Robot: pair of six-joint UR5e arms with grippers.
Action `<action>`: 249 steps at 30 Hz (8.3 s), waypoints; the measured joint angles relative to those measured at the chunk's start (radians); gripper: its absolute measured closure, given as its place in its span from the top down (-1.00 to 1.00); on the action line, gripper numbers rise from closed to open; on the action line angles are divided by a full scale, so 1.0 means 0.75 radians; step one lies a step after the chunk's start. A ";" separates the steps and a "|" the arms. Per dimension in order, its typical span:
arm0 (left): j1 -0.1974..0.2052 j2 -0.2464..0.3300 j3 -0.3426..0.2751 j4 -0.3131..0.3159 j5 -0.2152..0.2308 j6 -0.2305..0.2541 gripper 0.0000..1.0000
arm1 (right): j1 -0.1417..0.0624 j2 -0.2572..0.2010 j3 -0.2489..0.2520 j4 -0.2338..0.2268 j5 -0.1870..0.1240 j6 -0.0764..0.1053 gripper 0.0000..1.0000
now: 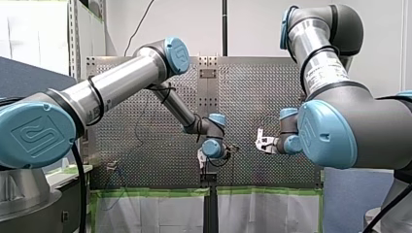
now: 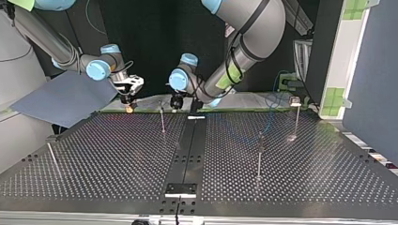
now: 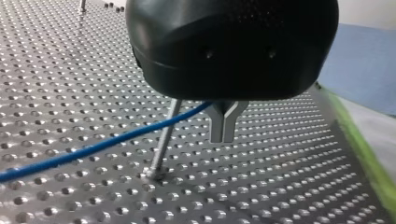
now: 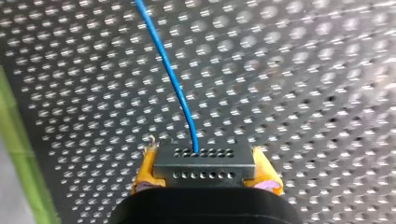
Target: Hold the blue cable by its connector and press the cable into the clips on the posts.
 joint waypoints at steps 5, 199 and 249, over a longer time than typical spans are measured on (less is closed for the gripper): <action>0.007 -0.003 0.064 -0.020 0.001 0.001 -1.00 | -0.011 0.020 -0.005 -0.002 -0.004 -0.008 -1.00; -0.217 0.804 -0.708 -0.101 -0.438 0.138 1.00 | -0.094 0.023 -0.061 0.057 -0.016 0.049 -1.00; -0.222 1.394 -1.214 -0.094 -0.455 0.160 1.00 | -0.081 -0.275 -0.037 0.139 0.039 0.066 -1.00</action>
